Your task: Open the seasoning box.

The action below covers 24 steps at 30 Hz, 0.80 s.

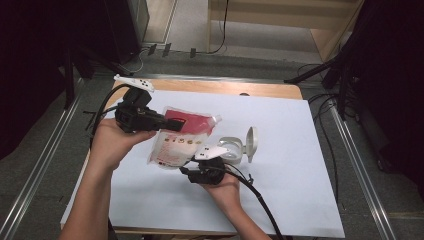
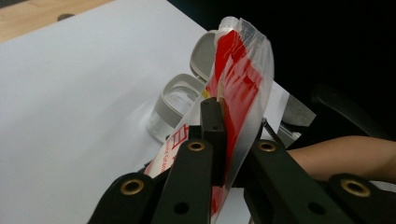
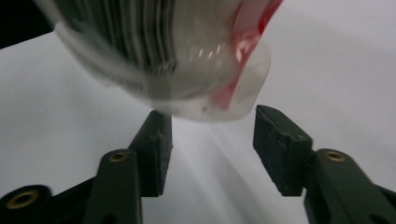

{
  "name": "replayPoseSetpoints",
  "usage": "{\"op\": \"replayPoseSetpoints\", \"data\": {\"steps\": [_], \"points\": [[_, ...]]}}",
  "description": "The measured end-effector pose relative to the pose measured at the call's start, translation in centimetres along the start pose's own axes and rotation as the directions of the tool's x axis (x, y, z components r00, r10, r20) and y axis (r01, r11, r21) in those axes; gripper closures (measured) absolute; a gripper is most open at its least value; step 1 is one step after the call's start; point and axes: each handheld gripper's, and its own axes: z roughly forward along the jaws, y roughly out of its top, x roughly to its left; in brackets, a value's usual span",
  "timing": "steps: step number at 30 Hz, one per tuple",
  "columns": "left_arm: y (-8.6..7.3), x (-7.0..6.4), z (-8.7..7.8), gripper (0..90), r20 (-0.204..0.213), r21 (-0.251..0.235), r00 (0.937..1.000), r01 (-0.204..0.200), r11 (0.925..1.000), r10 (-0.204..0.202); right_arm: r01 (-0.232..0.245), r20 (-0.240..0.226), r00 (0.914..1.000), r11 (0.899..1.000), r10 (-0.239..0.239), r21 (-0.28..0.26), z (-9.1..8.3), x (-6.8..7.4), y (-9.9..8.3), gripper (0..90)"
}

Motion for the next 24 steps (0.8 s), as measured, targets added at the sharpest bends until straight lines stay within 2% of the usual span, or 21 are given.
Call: {"op": "replayPoseSetpoints", "data": {"steps": [3,4,7,8,9,10,13,15,16,18,19,20,22,24], "points": [[0.1,0.0,0.2,90.0,0.02,0.003,0.9998,0.003,1.0,-0.003,0.004,0.009,1.0,1.0,-0.004,-0.016,0.1,-0.1,0.0,39.9],[0.0,0.2,0.4,90.0,0.026,0.005,0.9994,0.023,0.9997,-0.023,0.007,0.011,0.9999,0.999,-0.006,-0.034,0.1,0.1,-0.1,36.8],[-0.1,0.5,0.6,90.0,0.034,0.003,0.9984,0.045,0.999,-0.045,0.021,0.001,0.9998,0.998,-0.021,-0.057,0.0,0.4,-0.2,40.9],[-0.1,0.8,0.6,90.0,0.057,-0.012,0.9958,0.072,0.9973,-0.071,0.067,0.006,0.9978,0.995,-0.066,-0.076,-0.2,0.9,-0.1,44.3],[-0.1,0.8,0.6,90.0,0.057,-0.012,0.9958,0.072,0.9973,-0.071,0.067,0.006,0.9978,0.995,-0.066,-0.076,-0.2,0.9,-0.1,44.3],[-0.2,1.0,0.7,90.0,0.06,-0.017,0.9954,0.076,0.9969,-0.075,0.094,0.006,0.9956,0.991,-0.094,-0.094,-0.4,1.2,-0.2,47.1],[-0.1,0.9,0.9,90.0,0.057,-0.015,0.996,0.071,0.9974,-0.07,0.113,0.003,0.9936,0.989,-0.113,-0.095,-0.5,1.4,-0.1,48.2],[0.0,0.7,1.2,90.0,0.037,-0.022,0.9972,0.066,0.9975,-0.066,0.111,-0.011,0.9935,0.989,-0.113,-0.102,-0.6,1.7,-0.1,49.1],[0.1,0.5,1.7,90.0,0.026,-0.013,0.9985,0.048,0.9988,-0.047,0.121,-0.016,0.9923,0.988,-0.123,-0.096,-0.7,2.0,0.0,50.8],[0.1,0.4,2.0,89.5,0.023,-0.007,0.999,0.038,0.9993,-0.037,0.125,-0.012,0.9919,0.989,-0.127,-0.081,-0.7,2.5,0.1,51.7],[0.2,0.4,2.2,89.5,0.01,-0.005,0.9995,0.029,0.9996,-0.029,0.125,-0.012,0.9919,0.989,-0.127,-0.081,-0.7,2.5,0.1,51.7],[0.2,0.4,2.7,88.9,-0.012,0.015,0.9998,0.018,0.9997,-0.018,0.09,-0.042,0.9947,0.993,-0.093,-0.082,-0.7,2.5,0.0,52.2],[0.2,0.4,3.1,88.0,-0.029,0.032,0.9995,0.012,0.9994,-0.011,0.08,-0.047,0.9954,0.993,-0.084,-0.083,-0.8,2.5,0.0,52.8],[0.0,0.6,4.0,85.8,-0.024,0.067,0.9997,0.002,0.9977,-0.001,0.046,-0.073,0.9959,0.995,-0.052,-0.086,-1.1,2.4,0.2,54.5]]}}
